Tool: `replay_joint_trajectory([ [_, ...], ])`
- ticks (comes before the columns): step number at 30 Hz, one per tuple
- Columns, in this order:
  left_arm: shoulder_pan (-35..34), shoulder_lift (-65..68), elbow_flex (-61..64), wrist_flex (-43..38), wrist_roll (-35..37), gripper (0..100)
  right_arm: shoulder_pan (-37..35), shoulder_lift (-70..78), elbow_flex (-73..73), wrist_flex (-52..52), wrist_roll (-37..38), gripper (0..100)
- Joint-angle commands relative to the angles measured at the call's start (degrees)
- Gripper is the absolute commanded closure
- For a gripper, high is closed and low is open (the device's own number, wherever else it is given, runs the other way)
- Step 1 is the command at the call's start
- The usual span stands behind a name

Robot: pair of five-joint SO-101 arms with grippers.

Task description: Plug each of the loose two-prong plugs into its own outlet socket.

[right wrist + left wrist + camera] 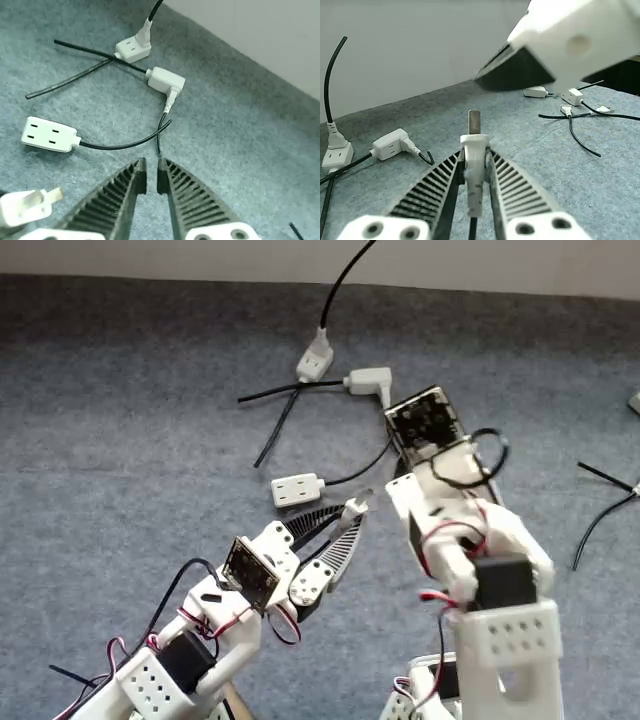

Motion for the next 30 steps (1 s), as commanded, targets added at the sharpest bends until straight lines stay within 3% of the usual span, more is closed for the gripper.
replay_joint_trajectory([
  [1,0.66,-0.48,1.01,-0.09,0.26,99,-1.71,-5.58,-11.47,8.84,0.70,94.0],
  [7,0.75,-0.48,1.01,0.00,0.26,99,-17.71,-8.22,-15.34,17.27,-2.02,94.0],
  [10,0.75,-0.48,1.01,0.00,0.26,99,-20.79,-8.22,-12.53,15.87,-4.13,94.0],
  [16,0.75,-0.48,1.01,0.00,0.26,99,-17.01,-8.22,0.04,4.97,-3.96,94.0],
  [25,0.48,-0.48,1.01,0.00,0.26,99,-3.47,-8.13,19.91,-13.93,5.98,95.0],
  [30,0.40,-0.48,1.01,0.00,0.26,99,-1.71,-8.13,25.45,-18.33,6.77,98.2],
])
